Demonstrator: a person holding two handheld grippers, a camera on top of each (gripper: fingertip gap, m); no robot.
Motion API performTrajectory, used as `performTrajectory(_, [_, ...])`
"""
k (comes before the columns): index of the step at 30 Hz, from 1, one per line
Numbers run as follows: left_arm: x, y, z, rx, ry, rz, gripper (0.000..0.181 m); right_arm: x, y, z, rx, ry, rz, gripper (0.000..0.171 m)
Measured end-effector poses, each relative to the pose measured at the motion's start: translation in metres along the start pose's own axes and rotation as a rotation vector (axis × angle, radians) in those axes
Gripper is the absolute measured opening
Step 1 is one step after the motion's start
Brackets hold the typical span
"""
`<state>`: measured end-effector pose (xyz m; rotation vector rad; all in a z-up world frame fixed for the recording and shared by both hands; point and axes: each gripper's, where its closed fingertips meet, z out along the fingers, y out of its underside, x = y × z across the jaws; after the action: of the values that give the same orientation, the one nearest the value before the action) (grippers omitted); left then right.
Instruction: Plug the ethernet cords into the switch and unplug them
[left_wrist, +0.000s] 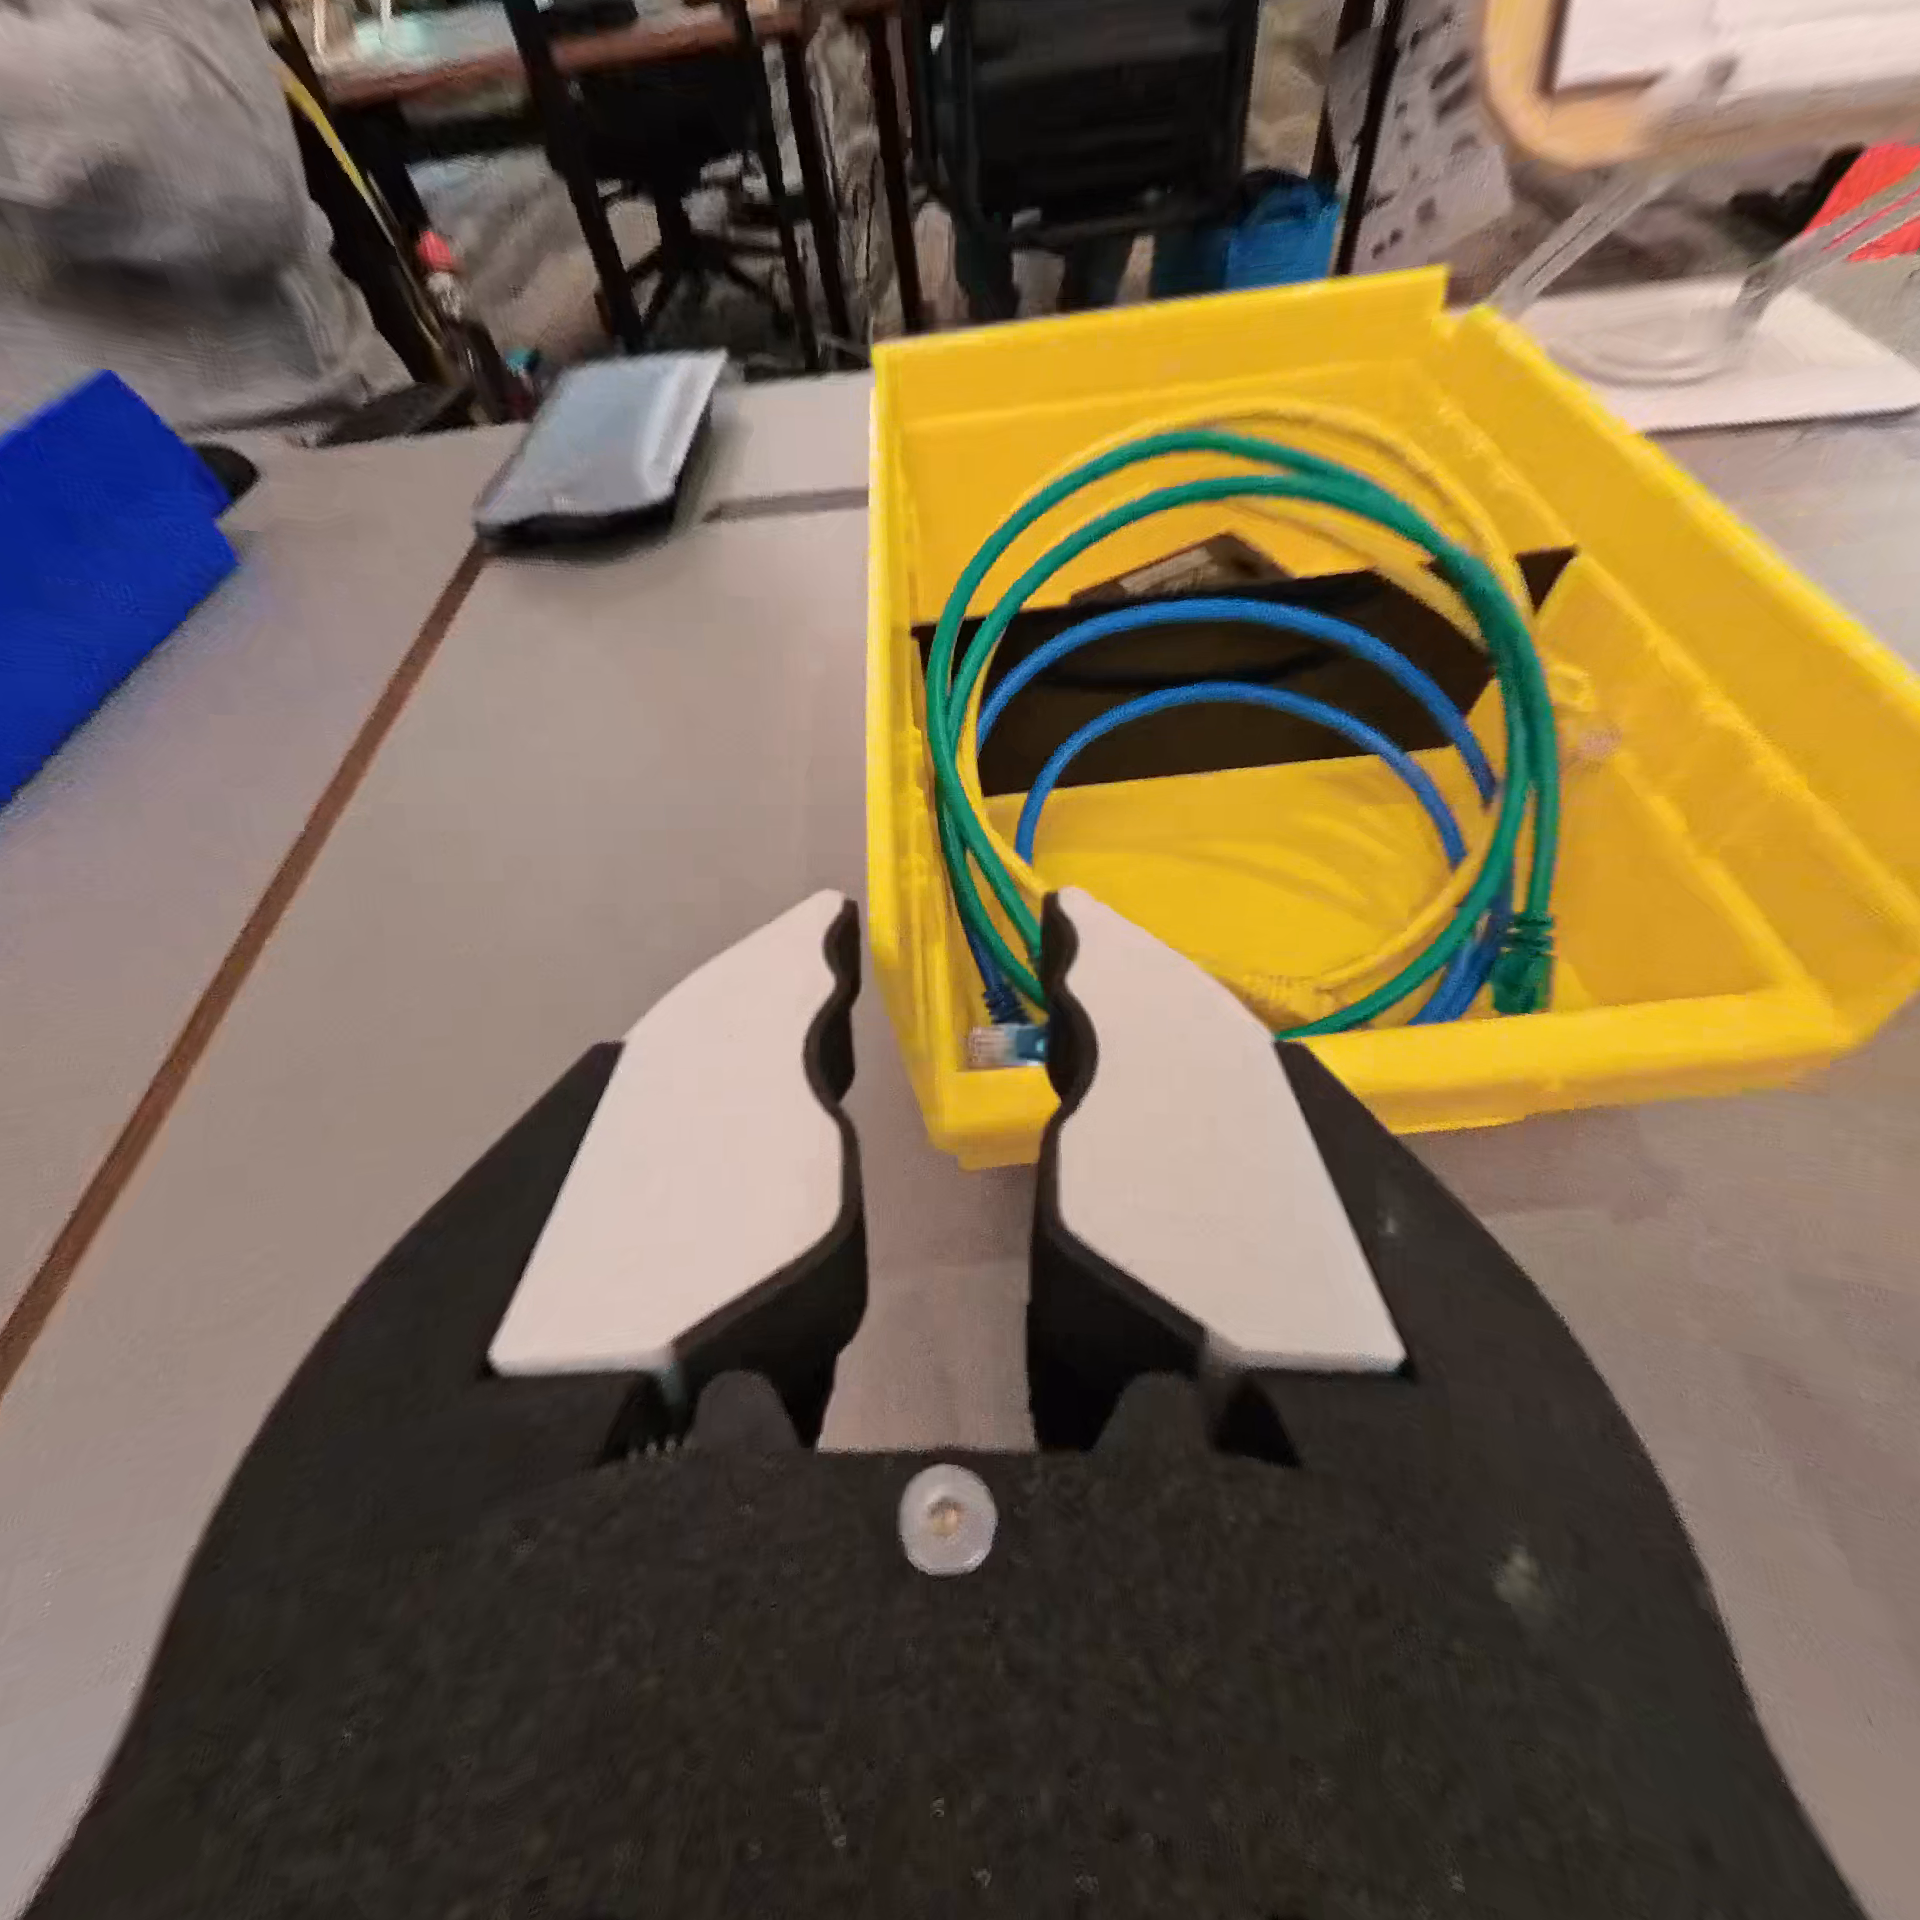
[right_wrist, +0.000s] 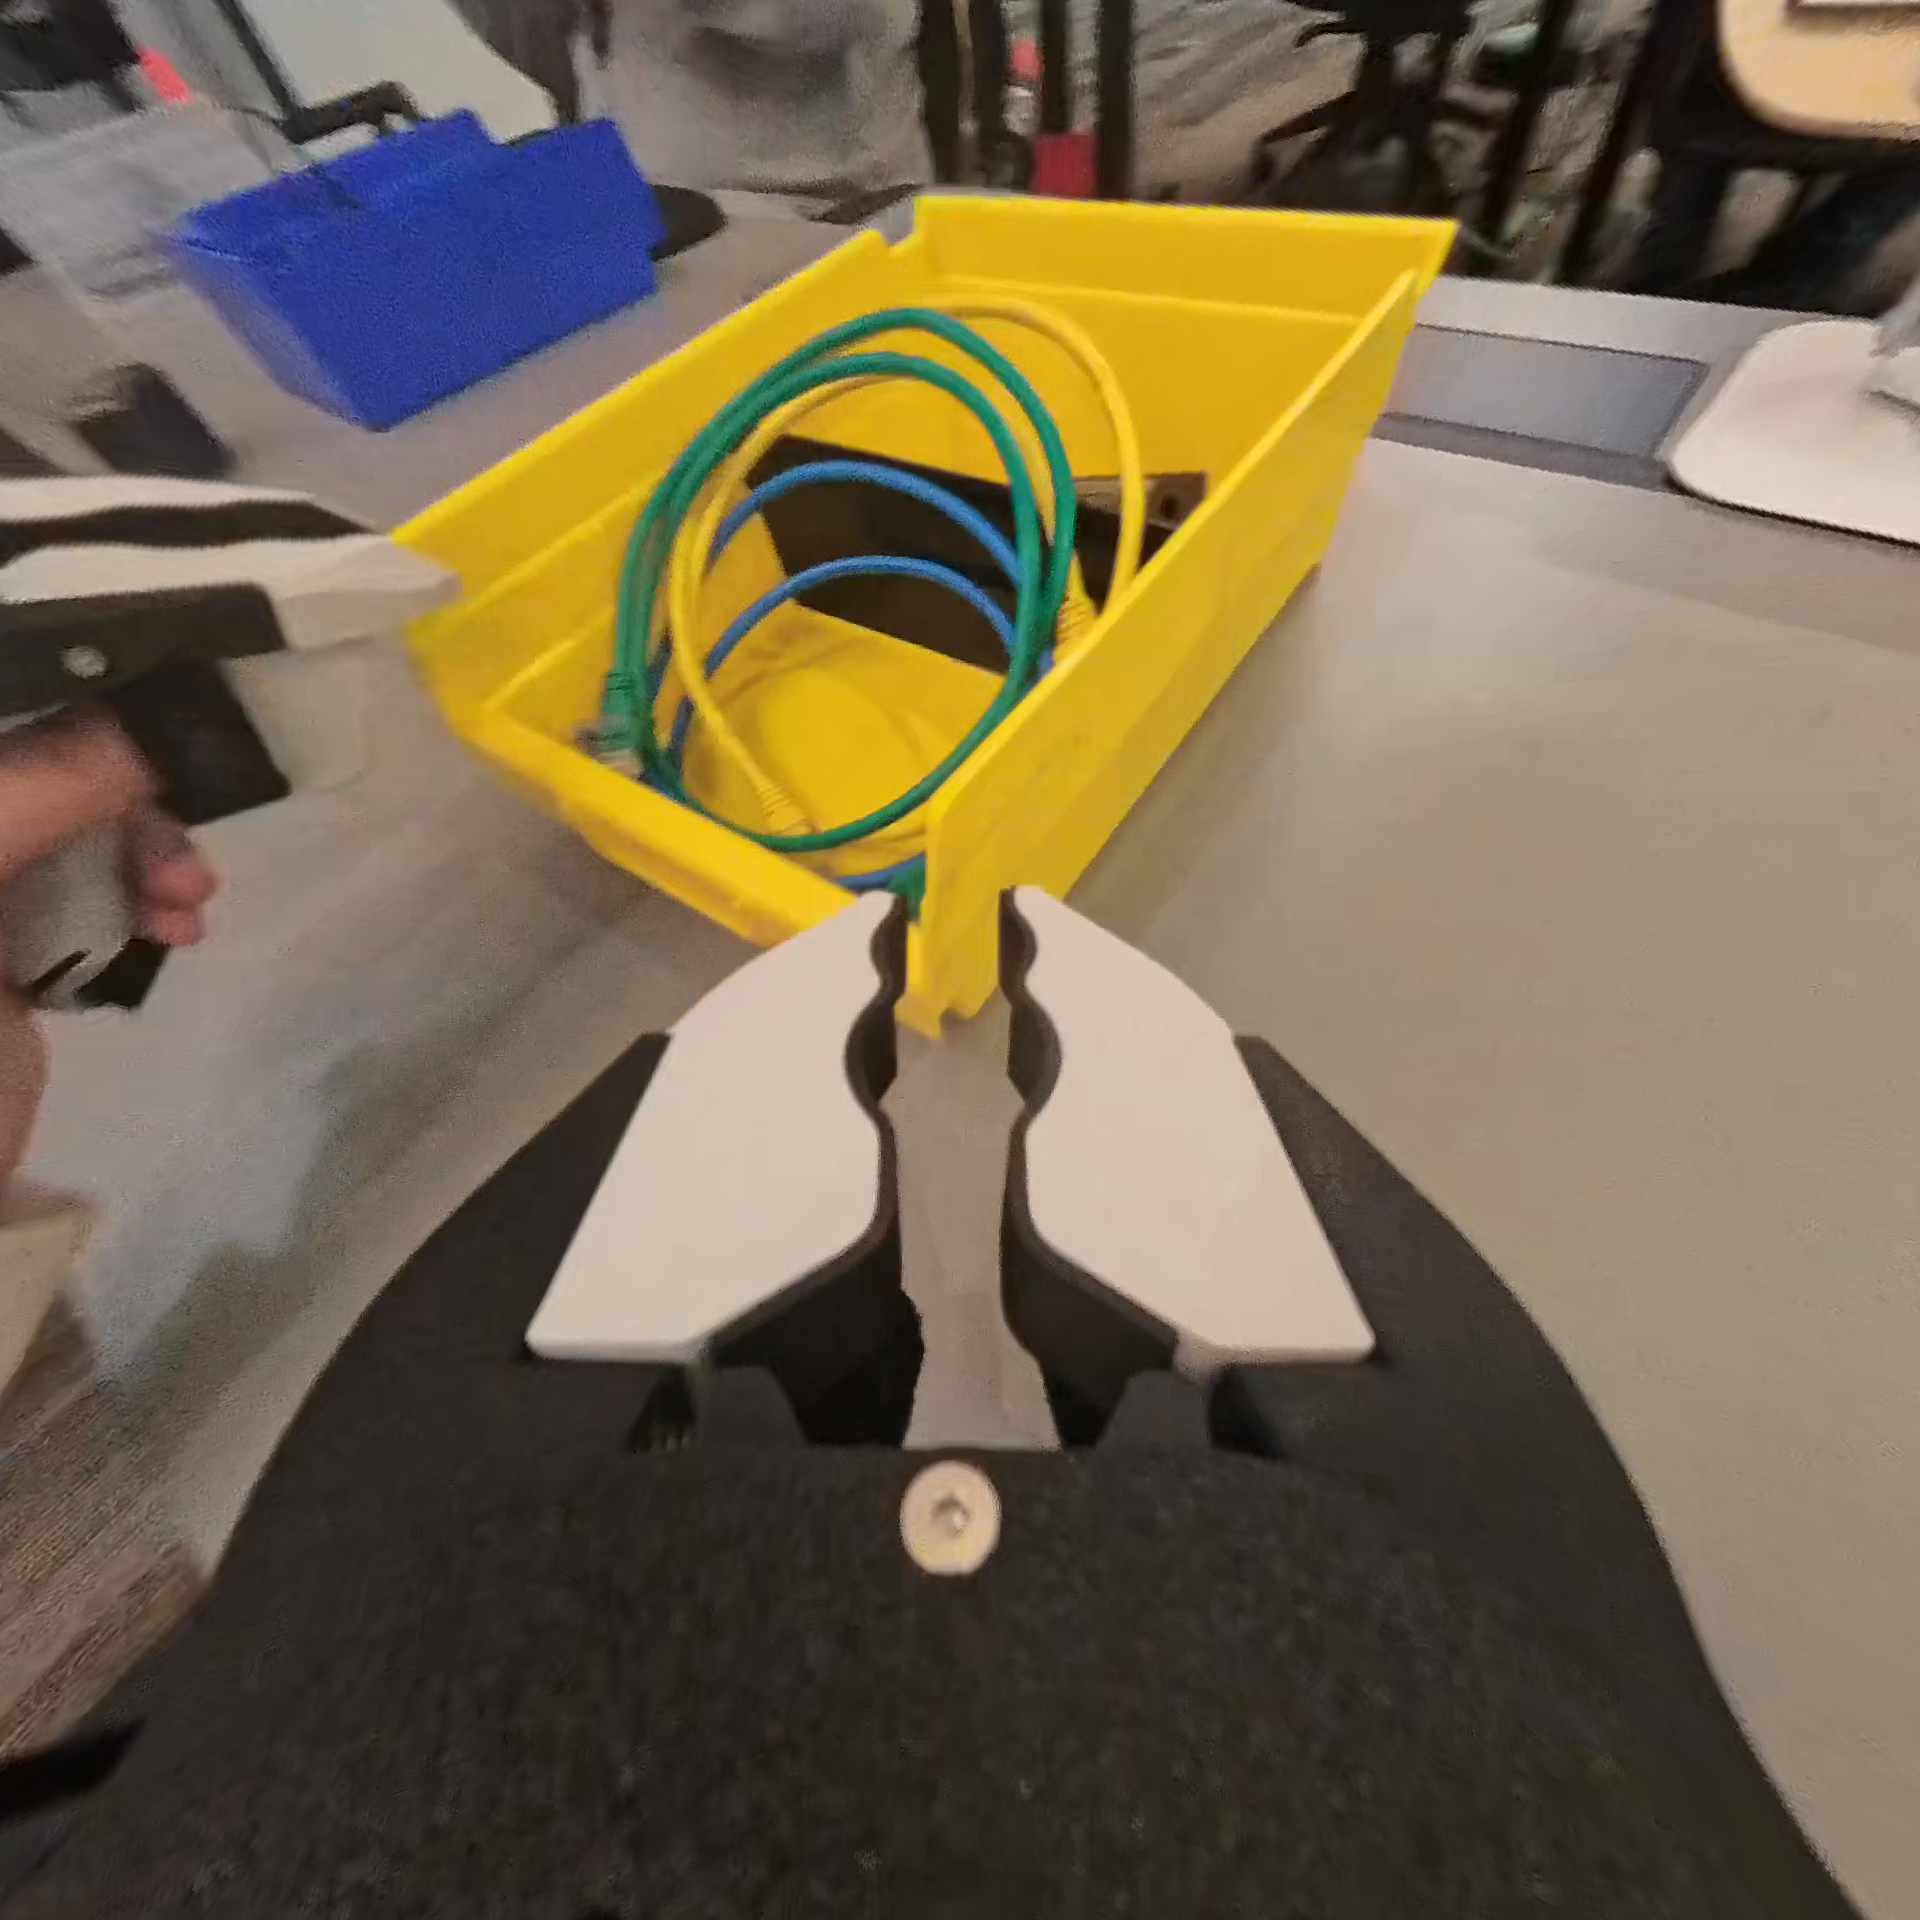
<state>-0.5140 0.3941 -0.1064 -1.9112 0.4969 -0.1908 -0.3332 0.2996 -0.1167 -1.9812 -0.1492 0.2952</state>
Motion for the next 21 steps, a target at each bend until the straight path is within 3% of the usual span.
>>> performTrajectory(2, [0.011, -0.021, -0.028, 0.110, 0.018, 0.034, 0.032, 0.008, 0.002, -0.039, 0.002, -0.116, 0.003, 0.024])
performTrajectory(5, [0.056, -0.034, -0.062, 0.198, 0.151, 0.049, 0.044, 0.059, 0.009, -0.104, 0.070, -0.132, -0.031, 0.025])
performTrajectory(10, [0.162, -0.012, -0.103, 0.228, 0.432, -0.095, 0.044, 0.175, 0.069, -0.198, 0.039, 0.076, -0.041, 0.029])
performTrajectory(13, [0.207, -0.003, -0.103, 0.171, 0.547, -0.146, 0.048, 0.227, 0.104, -0.247, 0.007, 0.218, -0.018, 0.028])
performTrajectory(17, [0.217, 0.007, -0.091, 0.136, 0.555, -0.049, 0.046, 0.259, 0.085, -0.280, 0.128, 0.279, 0.048, 0.028])
performTrajectory(21, [0.199, 0.017, -0.081, 0.069, 0.552, -0.116, 0.048, 0.265, 0.084, -0.275, 0.158, 0.252, 0.117, 0.026])
